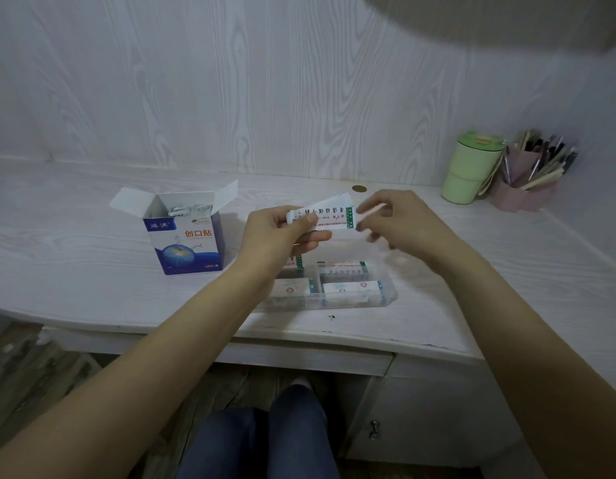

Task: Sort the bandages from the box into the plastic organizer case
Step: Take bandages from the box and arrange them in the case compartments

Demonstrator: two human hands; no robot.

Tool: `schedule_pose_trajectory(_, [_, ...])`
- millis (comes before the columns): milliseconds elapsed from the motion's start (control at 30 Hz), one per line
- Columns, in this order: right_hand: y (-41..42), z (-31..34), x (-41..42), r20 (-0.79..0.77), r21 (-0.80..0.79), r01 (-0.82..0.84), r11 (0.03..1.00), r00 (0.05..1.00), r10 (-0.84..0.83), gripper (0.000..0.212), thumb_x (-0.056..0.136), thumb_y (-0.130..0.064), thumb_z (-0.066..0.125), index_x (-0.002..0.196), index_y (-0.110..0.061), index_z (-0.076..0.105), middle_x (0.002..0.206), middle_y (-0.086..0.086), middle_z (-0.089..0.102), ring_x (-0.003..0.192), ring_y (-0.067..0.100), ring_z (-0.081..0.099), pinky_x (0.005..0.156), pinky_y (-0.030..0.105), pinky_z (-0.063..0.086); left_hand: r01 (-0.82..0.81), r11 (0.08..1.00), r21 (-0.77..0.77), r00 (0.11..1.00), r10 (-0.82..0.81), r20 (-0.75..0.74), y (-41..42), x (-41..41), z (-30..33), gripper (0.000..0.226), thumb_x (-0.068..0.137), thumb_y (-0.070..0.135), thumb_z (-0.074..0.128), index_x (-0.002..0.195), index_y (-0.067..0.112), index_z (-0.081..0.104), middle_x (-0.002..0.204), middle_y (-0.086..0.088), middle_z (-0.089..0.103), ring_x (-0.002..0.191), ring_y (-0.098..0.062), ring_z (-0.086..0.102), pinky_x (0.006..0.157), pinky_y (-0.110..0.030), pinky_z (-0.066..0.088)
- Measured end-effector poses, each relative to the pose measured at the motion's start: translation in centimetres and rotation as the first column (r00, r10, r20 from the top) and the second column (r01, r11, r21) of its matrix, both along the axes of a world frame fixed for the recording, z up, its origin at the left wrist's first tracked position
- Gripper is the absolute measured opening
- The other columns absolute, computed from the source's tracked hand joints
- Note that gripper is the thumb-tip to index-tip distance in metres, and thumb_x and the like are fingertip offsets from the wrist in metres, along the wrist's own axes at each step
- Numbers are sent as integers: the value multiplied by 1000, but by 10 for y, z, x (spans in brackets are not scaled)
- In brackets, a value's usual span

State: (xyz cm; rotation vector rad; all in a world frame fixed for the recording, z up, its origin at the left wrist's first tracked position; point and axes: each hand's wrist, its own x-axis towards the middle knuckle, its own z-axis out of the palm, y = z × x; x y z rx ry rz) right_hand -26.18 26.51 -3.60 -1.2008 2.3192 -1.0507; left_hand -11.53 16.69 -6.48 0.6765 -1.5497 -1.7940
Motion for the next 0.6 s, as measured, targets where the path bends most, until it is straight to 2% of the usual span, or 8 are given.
schedule_pose_trajectory(33, [3, 3, 3, 146, -68, -71, 995, 986, 81, 23, 87, -11, 60, 109, -20, 60, 90, 1, 71, 81, 12, 66, 65, 25, 49, 5, 1000, 2, 1000, -5, 1, 0, 1, 0, 7, 91, 7, 58, 94, 10, 64, 85, -7, 73, 73, -14, 72, 64, -17, 56])
schedule_pose_trajectory(67, [4, 2, 6, 218, -113, -116, 987, 966, 139, 27, 86, -14, 65, 112, -21, 59, 90, 1, 71, 80, 11, 66, 65, 23, 49, 13, 1000, 7, 1000, -13, 4, -1, 1, 0, 8, 90, 6, 60, 96, 10, 64, 84, -7, 73, 73, -14, 72, 63, -18, 56])
schedule_pose_trajectory(167, [0, -8, 10, 157, -226, -92, 970, 979, 129, 30, 79, -16, 76, 106, -17, 63, 77, 6, 70, 69, 12, 67, 64, 23, 52, 45, 999, 6, 998, -45, 34, 0, 1, 1, 12, 86, 8, 65, 97, 12, 65, 81, -4, 74, 72, -16, 72, 61, -19, 57])
schedule_pose_trajectory(267, [-5, -16, 8, 101, -284, -15, 959, 994, 45, 33, 73, -11, 81, 102, -11, 65, 69, 9, 68, 63, 17, 68, 64, 26, 55, 62, 998, -12, 995, -61, 75, 1, 0, 1, 7, 90, 17, 61, 96, 15, 66, 91, -7, 73, 75, -19, 73, 61, -20, 57])
schedule_pose_trajectory(333, [-4, -18, 4, 123, -285, 21, 958, 992, 15, 33, 73, -11, 80, 100, -10, 62, 72, 10, 69, 63, 17, 68, 61, 24, 55, 28, 1000, 9, 998, -29, 65, -1, 0, 0, 11, 94, 20, 56, 96, 15, 66, 93, -8, 72, 75, -18, 72, 62, -20, 57])
schedule_pose_trajectory(467, [1, -21, -10, 175, -260, 80, 962, 984, -35, 12, 81, -11, 73, 87, -10, 62, 75, 9, 70, 60, 13, 67, 53, 19, 49, -81, 991, 102, 997, 81, 11, -10, 4, 1, 16, 95, 17, 54, 108, 12, 62, 93, -3, 72, 75, -15, 72, 62, -18, 56])
schedule_pose_trajectory(533, [2, -24, -13, 192, -204, 66, 977, 981, -26, 5, 84, -11, 70, 85, -11, 65, 77, 9, 71, 56, 10, 64, 52, 18, 48, -117, 987, 112, 993, 116, 19, -12, 5, -1, 17, 96, 18, 53, 110, 12, 60, 89, -1, 72, 74, -14, 72, 61, -17, 56])
schedule_pose_trajectory(600, [1, -28, -13, 123, -116, 25, 993, 992, -10, 3, 85, -12, 69, 84, -14, 68, 75, 5, 69, 58, 10, 62, 54, 19, 47, -138, 983, 119, 990, 136, 29, -13, 4, -2, 15, 96, 18, 53, 108, 13, 60, 86, 2, 72, 73, -13, 72, 62, -17, 56])
